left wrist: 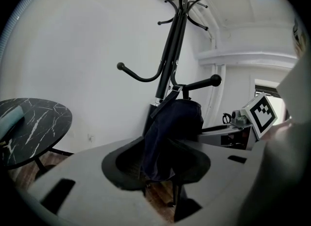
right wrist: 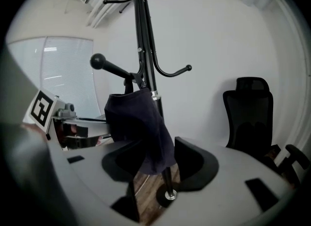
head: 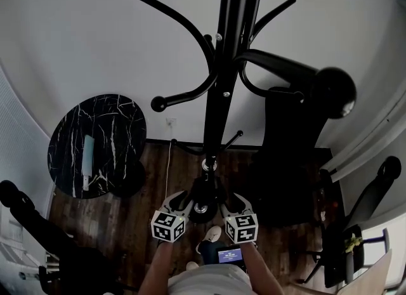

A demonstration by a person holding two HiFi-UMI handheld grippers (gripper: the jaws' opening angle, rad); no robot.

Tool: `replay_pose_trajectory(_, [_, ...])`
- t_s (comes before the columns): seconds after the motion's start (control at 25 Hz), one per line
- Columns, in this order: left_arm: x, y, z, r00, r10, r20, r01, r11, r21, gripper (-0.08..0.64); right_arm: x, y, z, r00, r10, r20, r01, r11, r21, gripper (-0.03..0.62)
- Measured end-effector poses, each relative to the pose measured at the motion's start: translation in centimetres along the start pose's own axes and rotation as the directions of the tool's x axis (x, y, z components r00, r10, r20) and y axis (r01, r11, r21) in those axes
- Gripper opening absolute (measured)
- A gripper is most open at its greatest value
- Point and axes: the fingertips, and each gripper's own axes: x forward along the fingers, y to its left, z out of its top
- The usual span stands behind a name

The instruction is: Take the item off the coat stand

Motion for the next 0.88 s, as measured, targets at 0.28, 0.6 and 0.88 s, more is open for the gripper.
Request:
replay_pose_trajectory(0.28, [0.8,-0.4,-0.3,1.000,-0.013,-0.018,0.014,1.000,0.009,0.130,1.1,0.1,0.1,1.000,0.014,0.002,-0.014,1.000,0.011,0.175])
replay_pose_trajectory(0.6, [0.7,-1.4,0.2,0.998,-0.055,0.006,0.055,0.998,-0.004,0.037,0.8,0.3,0.4,0.999,0.025,0.019,-0.025,1.000,-0.016,0.034])
replay_pose_trajectory(0.88, [0.3,-1.9,0.0,0.998,-0.064,-0.004,0.064,0.998,-0.015,0.034,0.1,0.5,0.2,0.999,0.035,0.020,-0.035,0.999,-0.010,0.034])
